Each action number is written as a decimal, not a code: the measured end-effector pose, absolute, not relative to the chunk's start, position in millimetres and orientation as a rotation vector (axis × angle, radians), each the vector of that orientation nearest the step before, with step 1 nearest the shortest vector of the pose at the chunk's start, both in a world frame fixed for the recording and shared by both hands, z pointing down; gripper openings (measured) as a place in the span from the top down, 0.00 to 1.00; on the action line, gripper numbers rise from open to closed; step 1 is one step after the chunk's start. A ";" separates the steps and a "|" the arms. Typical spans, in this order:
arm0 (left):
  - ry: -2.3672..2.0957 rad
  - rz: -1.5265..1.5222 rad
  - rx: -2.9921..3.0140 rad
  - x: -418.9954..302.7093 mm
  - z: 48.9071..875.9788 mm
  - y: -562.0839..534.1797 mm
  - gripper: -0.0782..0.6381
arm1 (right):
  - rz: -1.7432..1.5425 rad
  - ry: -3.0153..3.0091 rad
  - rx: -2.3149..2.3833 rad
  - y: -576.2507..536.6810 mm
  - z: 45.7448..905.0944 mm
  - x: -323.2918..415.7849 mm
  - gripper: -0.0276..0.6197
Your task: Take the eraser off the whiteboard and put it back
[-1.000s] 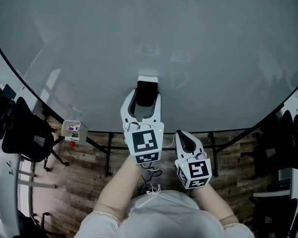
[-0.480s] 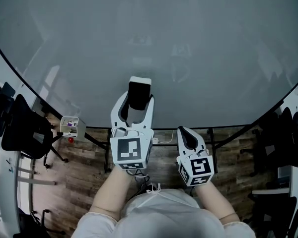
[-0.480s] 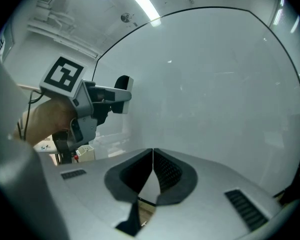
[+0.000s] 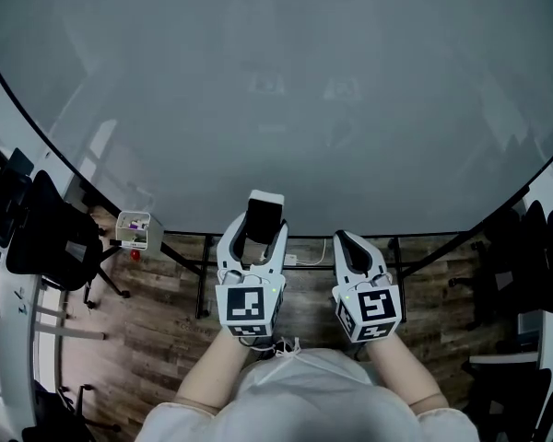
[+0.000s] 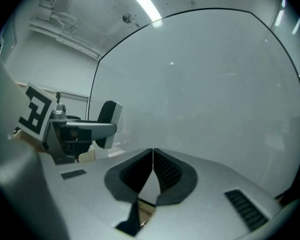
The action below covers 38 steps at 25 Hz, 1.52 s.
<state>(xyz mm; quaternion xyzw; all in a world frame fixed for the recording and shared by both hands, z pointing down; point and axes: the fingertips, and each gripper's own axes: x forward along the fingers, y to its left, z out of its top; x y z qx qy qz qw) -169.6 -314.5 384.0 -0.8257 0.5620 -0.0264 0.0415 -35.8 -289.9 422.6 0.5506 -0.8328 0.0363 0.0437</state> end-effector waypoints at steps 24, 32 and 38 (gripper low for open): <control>1.761 -0.091 -2.673 -141.9 425.3 -304.9 0.53 | 0.131 -2.560 1.687 -292.4 425.9 -25.2 0.91; 1.809 -0.097 -2.645 -143.4 424.3 -304.6 0.53 | 0.121 -2.583 1.680 -295.0 420.1 -22.3 0.91; 1.800 -0.071 -2.627 -136.7 413.7 -305.2 0.53 | 0.115 -2.586 1.686 -295.4 417.9 -16.4 0.91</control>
